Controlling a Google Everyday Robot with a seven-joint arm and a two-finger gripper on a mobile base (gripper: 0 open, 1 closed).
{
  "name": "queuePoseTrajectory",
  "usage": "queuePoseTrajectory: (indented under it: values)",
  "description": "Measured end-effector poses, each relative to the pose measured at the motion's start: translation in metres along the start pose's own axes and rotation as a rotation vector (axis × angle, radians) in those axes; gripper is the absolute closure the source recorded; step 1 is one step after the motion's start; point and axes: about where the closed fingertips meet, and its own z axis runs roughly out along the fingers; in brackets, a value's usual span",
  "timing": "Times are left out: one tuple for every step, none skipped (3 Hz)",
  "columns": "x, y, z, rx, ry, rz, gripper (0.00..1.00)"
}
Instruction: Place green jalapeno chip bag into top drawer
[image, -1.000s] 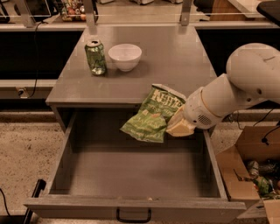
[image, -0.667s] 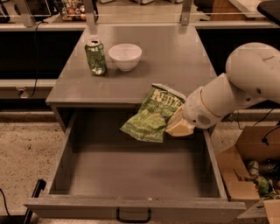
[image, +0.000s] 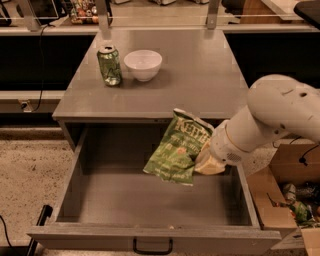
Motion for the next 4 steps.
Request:
queuePoseTrajectory:
  values:
    - [0.031, 0.014, 0.018, -0.052, 0.056, -0.108, 1.00]
    - [0.043, 0.022, 0.027, -0.099, 0.073, -0.182, 1.00]
    - [0.043, 0.027, 0.037, -0.134, 0.068, -0.227, 1.00]
    - [0.042, 0.028, 0.037, -0.134, 0.069, -0.230, 0.83]
